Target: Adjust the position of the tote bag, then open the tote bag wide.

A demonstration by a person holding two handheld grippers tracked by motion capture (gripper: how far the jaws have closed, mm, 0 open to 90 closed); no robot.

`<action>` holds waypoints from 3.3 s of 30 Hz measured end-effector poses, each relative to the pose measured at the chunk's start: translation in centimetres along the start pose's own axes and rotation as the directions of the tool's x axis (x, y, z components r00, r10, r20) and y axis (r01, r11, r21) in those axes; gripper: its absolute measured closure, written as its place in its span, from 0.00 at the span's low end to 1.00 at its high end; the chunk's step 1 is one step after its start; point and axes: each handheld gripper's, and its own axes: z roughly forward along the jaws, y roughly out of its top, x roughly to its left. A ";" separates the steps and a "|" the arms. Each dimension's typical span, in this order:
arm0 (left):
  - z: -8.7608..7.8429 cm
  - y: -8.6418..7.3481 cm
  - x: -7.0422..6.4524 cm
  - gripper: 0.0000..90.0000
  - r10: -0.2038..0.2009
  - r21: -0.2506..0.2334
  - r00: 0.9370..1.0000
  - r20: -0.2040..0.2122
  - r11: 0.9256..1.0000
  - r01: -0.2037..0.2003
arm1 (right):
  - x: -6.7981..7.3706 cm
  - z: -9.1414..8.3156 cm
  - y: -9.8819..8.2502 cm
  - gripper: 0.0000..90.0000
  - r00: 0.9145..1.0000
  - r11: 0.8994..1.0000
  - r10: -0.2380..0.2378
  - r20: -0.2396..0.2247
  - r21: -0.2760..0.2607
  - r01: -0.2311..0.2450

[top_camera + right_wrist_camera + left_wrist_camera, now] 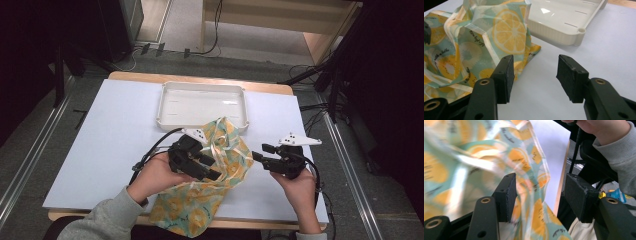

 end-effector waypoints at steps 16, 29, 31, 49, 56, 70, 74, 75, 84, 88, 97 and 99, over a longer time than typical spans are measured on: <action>-4.8 -1.4 2.0 0.47 -0.037 -0.071 0.996 -0.086 0.997 0.031 | 1.5 -0.2 0.9 0.55 0.999 1.000 -0.017 -0.035 0.015 0.017; -5.3 -3.1 4.3 0.47 -0.085 -0.064 0.989 -0.122 0.995 0.078 | 2.2 0.6 1.1 0.49 0.997 0.999 -0.037 -0.063 0.034 0.039; -5.2 -3.4 4.7 0.47 -0.094 -0.069 0.988 -0.118 0.994 0.087 | 2.3 0.9 1.2 0.48 0.997 0.999 -0.040 -0.069 0.035 0.042; -3.8 -4.2 5.6 0.53 -0.117 -0.055 0.988 -0.103 0.992 0.112 | 3.0 2.7 1.2 0.42 0.993 0.994 -0.078 -0.094 0.067 0.084; -3.3 -4.4 5.8 0.64 -0.109 -0.037 0.989 -0.103 0.994 0.106 | 2.8 3.1 1.0 0.43 0.994 0.994 -0.071 -0.088 0.073 0.077; -3.2 -4.6 5.8 0.99 -0.092 -0.045 0.989 -0.115 0.995 0.088 | 2.6 4.0 1.0 0.78 0.995 0.993 -0.069 -0.066 0.087 0.074; -3.7 -4.7 5.9 1.00 -0.086 -0.047 0.987 -0.133 0.996 0.080 | 2.7 3.8 1.0 0.89 0.995 0.993 -0.076 -0.068 0.084 0.081; -3.9 -4.8 5.9 1.00 -0.088 -0.051 0.987 -0.132 0.995 0.082 | 2.6 3.7 1.0 0.91 0.994 0.993 -0.080 -0.070 0.081 0.086; -5.7 -5.4 6.4 1.00 -0.115 -0.095 0.981 -0.154 0.990 0.101 | 2.0 2.7 0.7 0.94 0.997 0.995 -0.060 -0.055 0.077 0.064; -6.6 -5.8 6.8 1.00 -0.130 -0.108 0.977 -0.170 0.988 0.113 | 1.7 2.3 0.5 0.94 0.997 0.995 -0.054 -0.050 0.076 0.058; -8.2 -7.0 7.5 1.00 -0.160 -0.142 0.969 -0.189 0.981 0.134 | 1.2 1.7 0.4 0.94 0.998 0.996 -0.047 -0.041 0.071 0.050; -8.4 -7.2 7.5 1.00 -0.167 -0.144 0.967 -0.195 0.980 0.140 | 1.1 1.6 0.3 0.94 0.998 0.996 -0.047 -0.038 0.068 0.049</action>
